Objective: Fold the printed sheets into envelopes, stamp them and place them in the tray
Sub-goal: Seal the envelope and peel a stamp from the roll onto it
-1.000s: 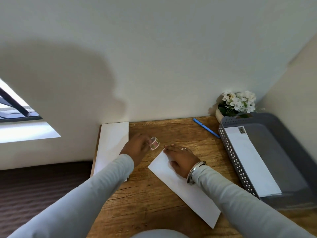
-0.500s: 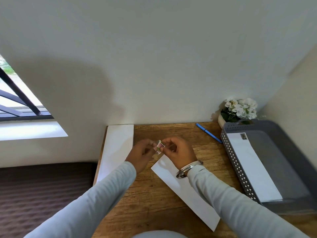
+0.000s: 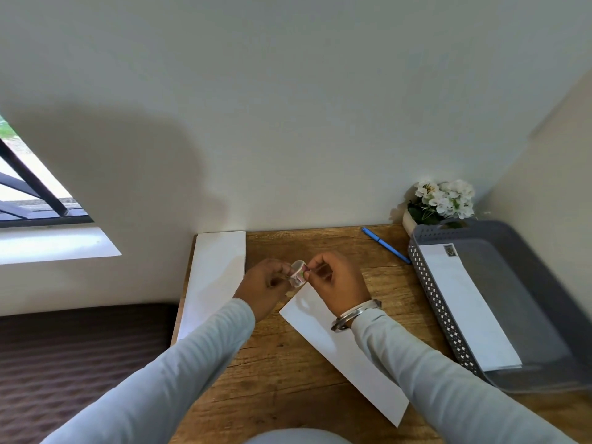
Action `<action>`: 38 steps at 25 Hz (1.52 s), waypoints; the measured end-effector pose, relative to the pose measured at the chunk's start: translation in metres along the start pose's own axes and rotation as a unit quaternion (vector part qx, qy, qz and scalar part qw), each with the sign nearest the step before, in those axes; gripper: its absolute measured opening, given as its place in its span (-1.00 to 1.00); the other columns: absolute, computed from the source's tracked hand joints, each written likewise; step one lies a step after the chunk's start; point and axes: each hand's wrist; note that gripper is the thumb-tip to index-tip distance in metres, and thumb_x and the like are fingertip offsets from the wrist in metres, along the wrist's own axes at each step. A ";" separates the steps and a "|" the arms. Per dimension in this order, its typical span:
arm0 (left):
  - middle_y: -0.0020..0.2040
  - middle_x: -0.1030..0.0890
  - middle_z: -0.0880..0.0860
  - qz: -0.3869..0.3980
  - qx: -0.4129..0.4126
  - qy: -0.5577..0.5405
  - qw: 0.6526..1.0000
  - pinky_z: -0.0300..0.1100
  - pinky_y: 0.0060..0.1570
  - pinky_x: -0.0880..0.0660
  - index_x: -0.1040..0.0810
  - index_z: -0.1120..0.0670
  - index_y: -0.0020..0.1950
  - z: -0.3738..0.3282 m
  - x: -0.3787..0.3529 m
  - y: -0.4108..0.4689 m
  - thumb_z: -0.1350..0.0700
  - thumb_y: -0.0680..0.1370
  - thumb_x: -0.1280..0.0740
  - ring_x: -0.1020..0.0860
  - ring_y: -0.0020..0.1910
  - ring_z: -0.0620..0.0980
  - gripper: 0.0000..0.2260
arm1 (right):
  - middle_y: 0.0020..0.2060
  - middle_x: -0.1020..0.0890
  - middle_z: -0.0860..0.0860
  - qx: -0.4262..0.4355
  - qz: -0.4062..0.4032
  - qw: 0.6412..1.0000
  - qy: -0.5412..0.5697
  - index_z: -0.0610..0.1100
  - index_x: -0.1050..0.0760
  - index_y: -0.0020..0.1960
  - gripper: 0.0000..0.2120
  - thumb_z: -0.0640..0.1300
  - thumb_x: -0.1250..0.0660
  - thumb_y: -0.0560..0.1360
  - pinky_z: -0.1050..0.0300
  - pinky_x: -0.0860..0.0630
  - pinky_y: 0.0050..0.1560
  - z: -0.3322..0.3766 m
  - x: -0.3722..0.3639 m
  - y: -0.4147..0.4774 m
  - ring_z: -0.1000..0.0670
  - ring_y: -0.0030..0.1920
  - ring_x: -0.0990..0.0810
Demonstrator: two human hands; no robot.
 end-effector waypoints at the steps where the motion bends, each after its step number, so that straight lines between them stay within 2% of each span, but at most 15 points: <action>1: 0.09 -0.60 -0.09 -0.002 0.005 0.002 1.000 -0.15 -0.11 -0.66 -0.66 -0.02 -0.03 0.001 -0.001 0.001 0.08 0.50 -0.50 -0.64 0.00 -0.06 -0.92 | -0.15 -0.58 0.18 0.019 0.001 1.000 -0.014 0.01 -0.58 -0.11 -0.89 -0.17 -0.46 0.46 0.25 -0.54 -0.16 0.000 0.000 -0.001 0.19 -0.14 -0.57; 5: 0.04 -0.64 -0.05 -0.020 0.029 -0.018 0.999 -0.08 -0.09 -0.67 -0.64 -0.01 -0.04 0.003 -0.003 0.000 0.01 0.50 -0.49 -0.67 -0.06 -0.06 -0.90 | -0.08 -0.57 0.17 0.071 0.032 0.995 -0.060 0.02 -0.58 -0.02 -0.87 -0.09 -0.47 0.46 0.10 -0.59 -0.11 0.002 -0.002 -0.004 0.16 -0.10 -0.57; 9: -0.09 -0.69 -0.02 -0.023 0.033 -0.033 0.999 -0.16 -0.13 -0.66 -0.66 0.03 -0.09 0.002 -0.004 -0.003 0.03 0.50 -0.49 -0.69 -0.14 -0.08 -0.91 | -0.05 -0.57 0.16 0.096 0.050 0.988 -0.113 0.07 -0.50 0.02 -0.81 -0.01 -0.45 0.45 0.05 -0.59 -0.14 0.002 -0.007 -0.007 0.10 -0.09 -0.56; 11: -0.08 -0.69 -0.03 -0.023 0.033 -0.030 0.999 -0.16 -0.14 -0.66 -0.67 0.03 -0.10 0.006 -0.003 -0.003 0.02 0.50 -0.50 -0.70 -0.12 -0.06 -0.90 | -0.06 -0.58 0.16 0.098 0.042 0.986 -0.129 0.08 -0.49 0.01 -0.84 0.00 -0.43 0.47 0.05 -0.58 -0.15 0.001 -0.010 -0.008 0.08 -0.10 -0.56; 18: 0.01 -0.66 -0.05 -0.036 0.041 -0.017 0.998 -0.08 -0.12 -0.68 -0.66 -0.02 -0.12 0.014 -0.003 0.000 -0.06 0.42 -0.56 -0.68 -0.07 -0.05 -0.83 | -0.14 -0.59 0.16 0.093 0.039 0.987 -0.128 0.06 -0.55 -0.07 -0.96 -0.08 -0.36 0.50 0.04 -0.58 -0.18 -0.003 -0.011 -0.004 0.10 -0.16 -0.55; 24: 0.01 -0.66 -0.09 -0.019 0.044 0.011 0.999 -0.04 -0.09 -0.68 -0.67 -0.06 -0.10 0.015 -0.007 0.009 -0.07 0.44 -0.52 -0.66 -0.05 -0.08 -0.87 | -0.11 -0.56 0.16 0.067 0.048 0.993 -0.088 0.06 -0.50 -0.08 -0.88 -0.12 -0.41 0.46 0.06 -0.59 -0.15 -0.005 -0.007 -0.001 0.12 -0.12 -0.54; 31: 0.03 -0.64 -0.10 -0.016 0.039 0.037 0.998 -0.02 -0.11 -0.68 -0.66 -0.07 -0.08 0.020 -0.011 0.019 -0.06 0.46 -0.51 -0.65 -0.02 -0.08 -0.88 | -0.16 -0.51 0.16 0.048 0.071 0.995 -0.059 0.04 -0.53 -0.18 -0.91 -0.12 -0.42 0.42 0.01 -0.60 -0.14 -0.013 -0.004 0.005 0.15 -0.15 -0.53; 34: 0.07 -0.62 -0.10 -0.024 0.032 0.061 0.997 -0.02 -0.13 -0.68 -0.65 -0.03 -0.10 0.019 -0.009 0.023 0.03 0.46 -0.52 -0.62 0.00 -0.07 -0.91 | -0.21 -0.55 0.11 0.023 0.038 0.999 -0.014 0.01 -0.53 -0.22 -0.89 -0.17 -0.41 0.41 -0.06 -0.58 -0.15 -0.017 -0.003 0.010 0.11 -0.18 -0.53; 36: 0.09 -0.61 -0.06 -0.032 0.036 0.066 0.997 0.00 -0.12 -0.68 -0.63 -0.01 -0.11 0.019 -0.007 0.028 0.09 0.46 -0.52 -0.61 0.03 -0.03 -0.91 | -0.23 -0.57 0.12 0.011 0.016 1.000 0.008 -0.01 -0.54 -0.21 -0.87 -0.20 -0.43 0.43 -0.04 -0.57 -0.15 -0.020 0.002 0.014 0.10 -0.18 -0.54; 38: 0.08 -0.61 -0.07 -0.027 0.032 0.067 0.997 0.01 -0.07 -0.67 -0.63 -0.03 -0.12 0.019 -0.007 0.031 0.07 0.46 -0.52 -0.61 0.04 -0.03 -0.90 | -0.17 -0.57 0.15 0.034 0.041 0.999 -0.012 0.01 -0.54 -0.12 -0.89 -0.15 -0.46 0.43 0.03 -0.58 -0.16 -0.022 0.004 0.013 0.13 -0.16 -0.55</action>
Point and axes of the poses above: each hand's wrist, its own y-axis towards the middle knuckle, its own x-axis out of the back of the hand, z = x × y
